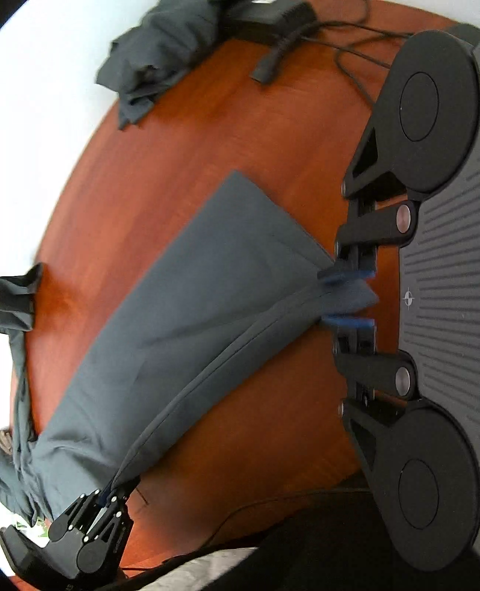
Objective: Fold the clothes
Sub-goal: 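Lay the stretched trouser leg flat and open both tools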
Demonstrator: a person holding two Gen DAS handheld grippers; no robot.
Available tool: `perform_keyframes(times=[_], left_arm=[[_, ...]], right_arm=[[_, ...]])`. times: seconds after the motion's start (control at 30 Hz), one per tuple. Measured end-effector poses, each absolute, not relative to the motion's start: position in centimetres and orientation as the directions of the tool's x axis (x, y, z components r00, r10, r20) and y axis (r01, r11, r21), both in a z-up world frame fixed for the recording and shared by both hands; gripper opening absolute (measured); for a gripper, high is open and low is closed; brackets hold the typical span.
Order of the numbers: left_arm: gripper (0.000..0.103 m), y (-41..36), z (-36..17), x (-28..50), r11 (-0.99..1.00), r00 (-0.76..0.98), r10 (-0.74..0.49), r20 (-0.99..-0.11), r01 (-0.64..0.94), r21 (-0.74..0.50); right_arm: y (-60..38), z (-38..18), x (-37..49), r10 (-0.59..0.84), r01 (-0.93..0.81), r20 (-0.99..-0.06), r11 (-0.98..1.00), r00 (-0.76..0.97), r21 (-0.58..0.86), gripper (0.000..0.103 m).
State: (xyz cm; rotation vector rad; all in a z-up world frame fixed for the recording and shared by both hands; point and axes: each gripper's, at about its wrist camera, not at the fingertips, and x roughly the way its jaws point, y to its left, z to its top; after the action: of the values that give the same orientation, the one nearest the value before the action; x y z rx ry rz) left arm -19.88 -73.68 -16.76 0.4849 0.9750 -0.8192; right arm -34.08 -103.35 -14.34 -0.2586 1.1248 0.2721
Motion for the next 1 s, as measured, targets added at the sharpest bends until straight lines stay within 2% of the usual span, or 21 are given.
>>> perform_keyframes(times=[0.03, 0.1, 0.17, 0.23, 0.4, 0.43, 0.6, 0.87, 1.0], left_arm=[[0.018, -73.4, -16.7, -20.2, 0.609, 0.300, -0.392, -0.870, 0.793, -0.001], [0.025, -72.9, -16.6, -20.6, 0.608, 0.292, -0.405, -0.867, 0.794, -0.017], [0.029, -72.3, -16.5, -21.0, 0.611, 0.281, -0.413, -0.866, 0.791, -0.035], [0.039, -71.6, -16.3, -21.3, 0.621, 0.274, -0.414, -0.868, 0.782, -0.049], [0.041, -69.4, -15.5, -22.3, 0.699, 0.304, -0.392, -0.868, 0.712, -0.067], [0.041, -68.9, -15.3, -22.5, 0.725, 0.313, -0.379, -0.871, 0.685, -0.069], [0.044, -65.5, -13.9, -23.1, 0.851, 0.366, -0.332, -0.869, 0.514, -0.108], [0.047, -58.4, -11.7, -23.8, 0.985, 0.448, -0.108, -0.888, 0.169, -0.035], [0.052, -54.8, -10.7, -24.1, 0.996, 0.473, -0.064, -0.879, 0.091, -0.024]], right_arm=[[-103.3, -14.5, -34.2, 0.080, -0.333, -0.916, 0.941, 0.393, -0.061, 0.033], [-103.1, -14.4, -34.6, 0.082, -0.309, -0.923, 0.950, 0.376, -0.041, 0.034], [-103.0, -14.3, -34.8, 0.088, -0.279, -0.921, 0.960, 0.380, -0.023, 0.041], [-103.0, -14.2, -34.9, 0.093, -0.252, -0.920, 0.968, 0.381, -0.006, 0.043], [-102.5, -13.7, -34.8, 0.082, -0.206, -0.915, 0.979, 0.395, -0.002, 0.049], [-102.3, -13.6, -34.7, 0.083, -0.194, -0.916, 0.981, 0.393, 0.006, 0.052], [-101.5, -13.3, -34.4, 0.104, -0.124, -0.913, 0.991, 0.395, 0.059, 0.054], [-100.3, -12.5, -33.4, 0.186, -0.018, -0.892, 0.980, 0.412, 0.197, 0.059], [-99.1, -12.2, -32.7, 0.172, -0.001, -0.894, 0.982, 0.414, 0.189, 0.059]])
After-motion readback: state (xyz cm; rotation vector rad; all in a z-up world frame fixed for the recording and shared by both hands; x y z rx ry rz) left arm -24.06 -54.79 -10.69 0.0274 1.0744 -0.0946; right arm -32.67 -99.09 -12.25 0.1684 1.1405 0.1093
